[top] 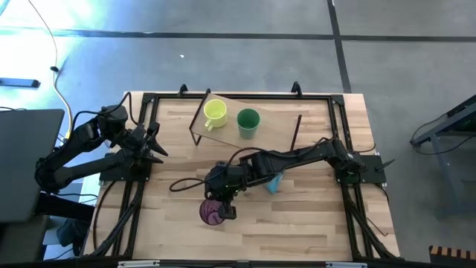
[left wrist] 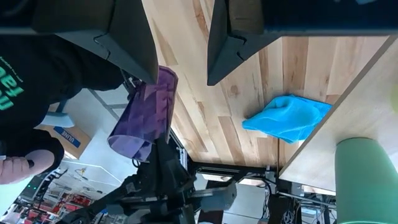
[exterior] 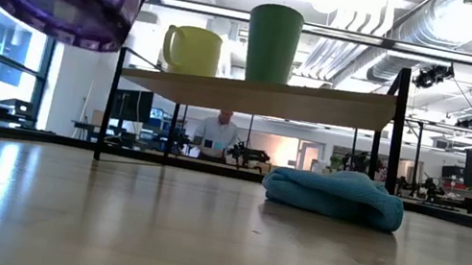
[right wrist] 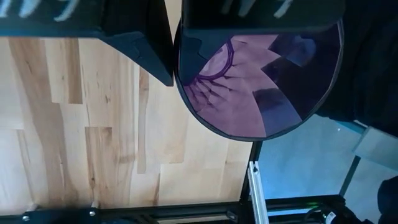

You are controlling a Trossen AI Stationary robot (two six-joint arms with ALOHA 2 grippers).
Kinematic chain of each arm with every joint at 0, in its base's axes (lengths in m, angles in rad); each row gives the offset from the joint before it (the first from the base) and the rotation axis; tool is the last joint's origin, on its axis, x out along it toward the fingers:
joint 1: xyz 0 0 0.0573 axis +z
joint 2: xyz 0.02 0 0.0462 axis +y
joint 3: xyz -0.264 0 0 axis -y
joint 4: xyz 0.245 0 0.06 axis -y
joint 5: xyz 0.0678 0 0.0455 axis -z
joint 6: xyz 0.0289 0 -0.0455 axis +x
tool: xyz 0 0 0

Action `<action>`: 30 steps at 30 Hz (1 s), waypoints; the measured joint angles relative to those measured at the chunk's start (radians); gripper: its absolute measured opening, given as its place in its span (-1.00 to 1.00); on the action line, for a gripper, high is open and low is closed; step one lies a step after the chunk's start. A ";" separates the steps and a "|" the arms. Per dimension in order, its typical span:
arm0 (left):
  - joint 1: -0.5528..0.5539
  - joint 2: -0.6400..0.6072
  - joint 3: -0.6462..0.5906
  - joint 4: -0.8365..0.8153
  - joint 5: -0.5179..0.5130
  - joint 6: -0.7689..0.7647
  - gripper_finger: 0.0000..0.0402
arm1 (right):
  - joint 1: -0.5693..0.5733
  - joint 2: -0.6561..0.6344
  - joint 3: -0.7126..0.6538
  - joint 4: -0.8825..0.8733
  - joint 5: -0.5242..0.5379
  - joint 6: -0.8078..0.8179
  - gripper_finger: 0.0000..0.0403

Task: Stack small to large cups/mugs on shelf
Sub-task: Put the violet cup on the shelf

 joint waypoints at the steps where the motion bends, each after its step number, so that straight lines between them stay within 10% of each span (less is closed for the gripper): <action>1: 0.000 0.000 0.000 0.000 0.000 0.000 -0.37 | 0.000 -0.004 0.000 -0.003 0.001 0.000 -1.00; 30: 0.000 0.000 0.000 0.001 0.000 0.001 -0.37 | -0.006 -0.174 0.000 -0.136 0.131 0.027 -1.00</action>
